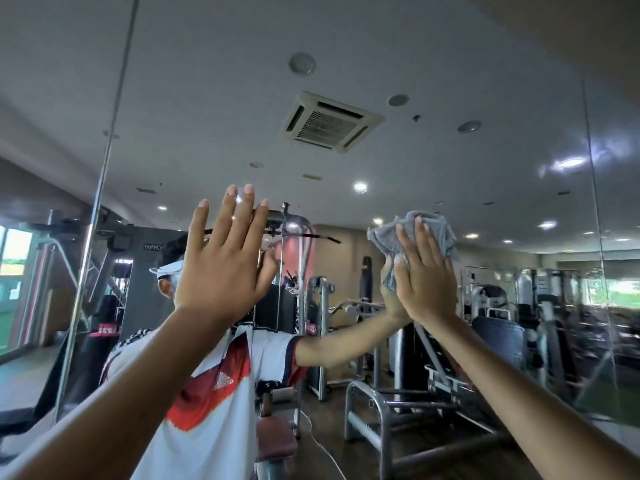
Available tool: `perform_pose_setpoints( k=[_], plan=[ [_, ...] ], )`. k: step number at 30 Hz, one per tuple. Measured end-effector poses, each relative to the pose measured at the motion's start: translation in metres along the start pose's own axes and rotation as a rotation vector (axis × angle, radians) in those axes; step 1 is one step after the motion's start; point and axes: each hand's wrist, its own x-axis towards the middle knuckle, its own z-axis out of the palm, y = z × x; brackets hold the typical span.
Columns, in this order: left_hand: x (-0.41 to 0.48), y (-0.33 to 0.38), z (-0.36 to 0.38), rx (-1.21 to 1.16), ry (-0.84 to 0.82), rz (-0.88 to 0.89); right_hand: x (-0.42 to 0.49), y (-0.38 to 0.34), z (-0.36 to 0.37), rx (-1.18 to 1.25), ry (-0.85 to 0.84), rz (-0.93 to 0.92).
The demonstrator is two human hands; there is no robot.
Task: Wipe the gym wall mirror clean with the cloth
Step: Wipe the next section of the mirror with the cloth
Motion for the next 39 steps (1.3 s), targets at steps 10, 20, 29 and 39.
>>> perform_pose_setpoints(
  k=[10, 20, 29, 39],
  plan=[
    [-0.041, 0.011, -0.001, -0.044, 0.03, 0.012, -0.057, -0.089, 0.007, -0.034, -0.086, -0.356],
    [-0.078, 0.025, -0.006, 0.019, -0.036, -0.01, -0.035, -0.045, 0.006, -0.018, -0.014, 0.201],
    [-0.108, 0.033, -0.002, -0.054, -0.004, -0.008, -0.134, -0.093, 0.0, 0.011, -0.151, -0.403],
    [-0.138, 0.046, -0.003, -0.045, -0.044, -0.025, -0.089, -0.073, 0.003, -0.047, -0.037, 0.244]
  ],
)
